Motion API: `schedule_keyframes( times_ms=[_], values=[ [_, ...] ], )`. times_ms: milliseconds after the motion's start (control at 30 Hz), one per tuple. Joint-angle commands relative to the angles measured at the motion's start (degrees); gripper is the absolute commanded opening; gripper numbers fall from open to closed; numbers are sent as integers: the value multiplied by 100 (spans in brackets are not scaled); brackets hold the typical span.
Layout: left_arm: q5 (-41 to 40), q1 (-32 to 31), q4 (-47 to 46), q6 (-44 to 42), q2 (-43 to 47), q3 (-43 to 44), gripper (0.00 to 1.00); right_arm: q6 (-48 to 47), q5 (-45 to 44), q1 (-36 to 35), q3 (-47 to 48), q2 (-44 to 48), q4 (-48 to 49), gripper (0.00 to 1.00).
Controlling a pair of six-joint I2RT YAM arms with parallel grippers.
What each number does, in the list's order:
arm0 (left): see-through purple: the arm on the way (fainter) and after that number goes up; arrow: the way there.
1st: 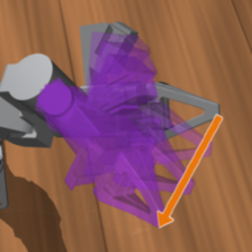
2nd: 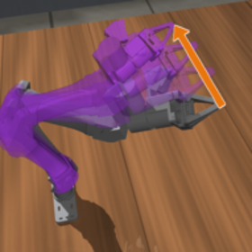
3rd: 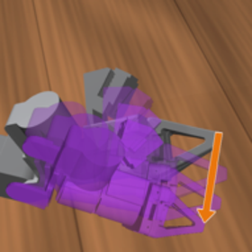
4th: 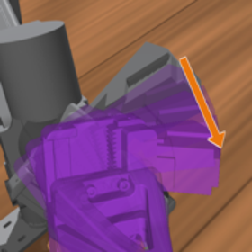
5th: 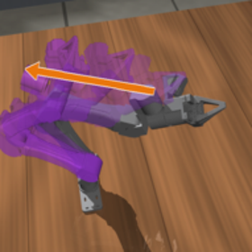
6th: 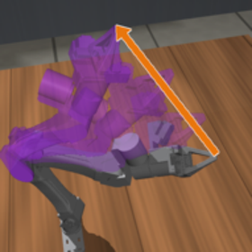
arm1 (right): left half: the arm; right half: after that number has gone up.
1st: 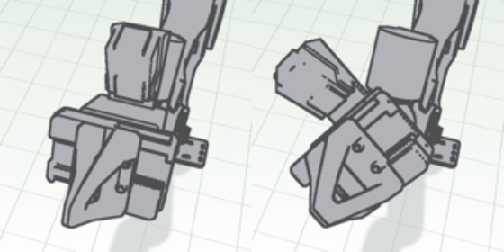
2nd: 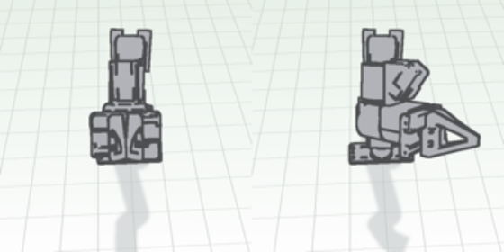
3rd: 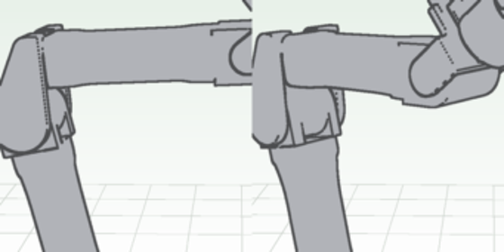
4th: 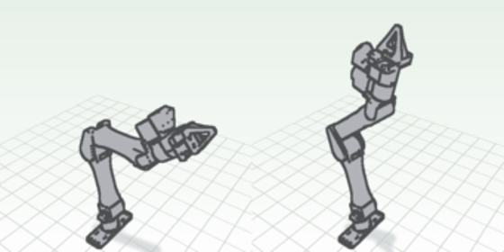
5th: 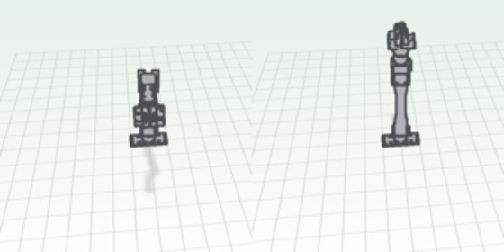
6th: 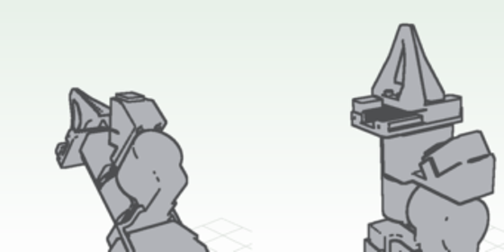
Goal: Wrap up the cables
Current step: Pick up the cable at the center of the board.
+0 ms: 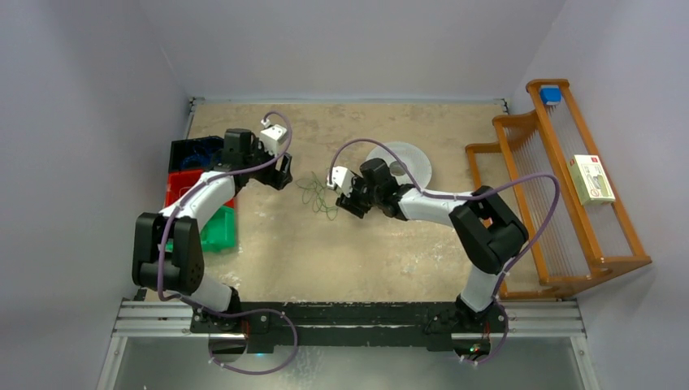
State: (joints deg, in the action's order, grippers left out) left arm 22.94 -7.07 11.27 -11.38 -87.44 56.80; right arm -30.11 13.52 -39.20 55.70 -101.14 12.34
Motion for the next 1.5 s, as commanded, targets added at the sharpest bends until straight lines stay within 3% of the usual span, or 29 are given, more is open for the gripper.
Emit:
schedule_keyframes(
  times_ms=[0,67,100,133,300,500,667,1000,1233,1467],
  values=[
    [156,36,-204,41,344,-43,72,186,-354,5,317,-53,-48,53],
    [207,39,-193,-3,375,-30,72,116,-211,9,415,-19,-270,31],
    [239,31,-173,-21,391,-11,72,92,-104,9,533,30,-467,12],
    [257,33,-113,-53,408,44,72,70,33,5,698,123,-747,0],
    [343,33,574,-337,633,909,72,198,1095,8,2141,1075,-2287,0],
    [490,31,826,-176,1167,1962,78,1395,582,34,3545,2091,-1691,0],
    [1341,30,886,-31,1395,2408,82,2026,350,34,3858,2237,-1359,0],
    [2842,-95,-145,1090,1542,2300,93,1940,251,35,4157,2205,-1391,0],
    [2465,-1087,472,572,1335,2316,93,2063,10,35,3887,2215,-1251,0],
    [1863,-1182,138,719,1233,2103,94,2177,176,33,3754,2187,-1121,0]
  ],
)
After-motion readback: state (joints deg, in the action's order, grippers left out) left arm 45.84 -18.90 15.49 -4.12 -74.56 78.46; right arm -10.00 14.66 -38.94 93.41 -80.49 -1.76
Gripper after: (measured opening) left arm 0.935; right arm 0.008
